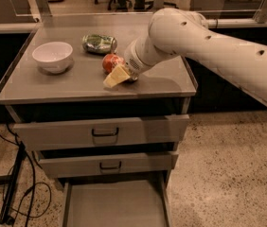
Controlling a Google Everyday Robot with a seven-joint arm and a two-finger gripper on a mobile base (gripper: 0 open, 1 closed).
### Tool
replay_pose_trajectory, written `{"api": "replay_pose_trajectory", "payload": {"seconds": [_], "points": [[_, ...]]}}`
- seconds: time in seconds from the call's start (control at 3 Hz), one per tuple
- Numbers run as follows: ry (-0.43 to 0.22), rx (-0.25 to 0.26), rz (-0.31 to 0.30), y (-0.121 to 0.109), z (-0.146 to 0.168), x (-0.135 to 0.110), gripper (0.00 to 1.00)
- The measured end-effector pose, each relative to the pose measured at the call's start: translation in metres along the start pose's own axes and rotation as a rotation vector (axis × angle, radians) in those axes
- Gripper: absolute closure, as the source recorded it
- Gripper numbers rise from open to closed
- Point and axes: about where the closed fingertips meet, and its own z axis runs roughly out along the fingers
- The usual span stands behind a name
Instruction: Place coke can into bottom drawer
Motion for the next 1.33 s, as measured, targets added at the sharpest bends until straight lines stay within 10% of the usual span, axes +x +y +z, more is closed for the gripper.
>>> {"api": "replay_pose_trajectory", "payload": {"seconds": [1.0, 1.33], "points": [[0.0, 0.0, 0.0, 0.0001, -0.0001, 0.0, 1.0], [0.013, 0.005, 0.003, -0.0023, -0.007, 0.002, 1.0]]}}
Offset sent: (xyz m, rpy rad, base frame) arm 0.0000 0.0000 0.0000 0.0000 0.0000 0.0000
